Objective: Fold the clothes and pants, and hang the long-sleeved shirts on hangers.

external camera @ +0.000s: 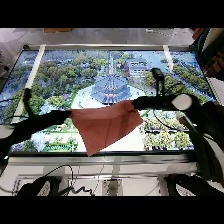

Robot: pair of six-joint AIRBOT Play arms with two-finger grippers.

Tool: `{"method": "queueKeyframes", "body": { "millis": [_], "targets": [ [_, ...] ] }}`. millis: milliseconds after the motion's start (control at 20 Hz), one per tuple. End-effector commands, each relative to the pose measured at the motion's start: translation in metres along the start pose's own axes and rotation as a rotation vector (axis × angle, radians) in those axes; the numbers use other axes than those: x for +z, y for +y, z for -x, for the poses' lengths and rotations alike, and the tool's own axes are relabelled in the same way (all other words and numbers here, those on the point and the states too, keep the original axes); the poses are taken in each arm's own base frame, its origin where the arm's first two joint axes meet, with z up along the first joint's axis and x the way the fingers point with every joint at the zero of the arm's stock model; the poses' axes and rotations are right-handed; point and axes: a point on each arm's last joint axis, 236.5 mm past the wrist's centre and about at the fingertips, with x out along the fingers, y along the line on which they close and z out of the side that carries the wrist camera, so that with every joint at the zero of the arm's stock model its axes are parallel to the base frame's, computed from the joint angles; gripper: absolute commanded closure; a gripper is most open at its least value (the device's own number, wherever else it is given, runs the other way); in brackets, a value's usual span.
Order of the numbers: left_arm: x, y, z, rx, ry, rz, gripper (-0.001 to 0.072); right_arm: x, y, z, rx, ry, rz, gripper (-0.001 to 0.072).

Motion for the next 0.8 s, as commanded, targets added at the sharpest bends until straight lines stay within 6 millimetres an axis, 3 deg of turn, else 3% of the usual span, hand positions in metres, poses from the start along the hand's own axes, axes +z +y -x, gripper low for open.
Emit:
{"method": "queueKeyframes", "body": {
  "millis": [0,100,300,550,700,750],
  "targets": [
    [-0.054,-0.012,-0.043,-0.104,0.206,0.129,0.0691,-0.024,-0.053,-0.036,-0.093,0.115,-0.043,0.0691],
    [-0.086,-0.018,-0.049,-0.080,0.329,0.146,0.0691,-0.034,-0.080,-0.024,-0.139,0.168,-0.070,0.0691],
    [-0.140,-0.023,-0.043,0.013,0.544,0.223,0.0691,-0.078,-0.122,0.003,-0.206,0.362,-0.122,0.0691],
    [-0.172,-0.026,-0.043,0.067,0.664,0.244,0.0690,-0.136,-0.121,0.008,-0.184,0.596,-0.168,0.0691],
    [-0.190,-0.020,-0.049,0.080,0.731,0.267,0.0689,-0.158,-0.123,0.004,-0.183,0.642,-0.192,0.0690],
    [-0.196,-0.017,-0.051,0.089,0.751,0.281,0.0686,-0.162,-0.124,0.004,-0.183,0.650,-0.195,0.0653]
  ]
}}
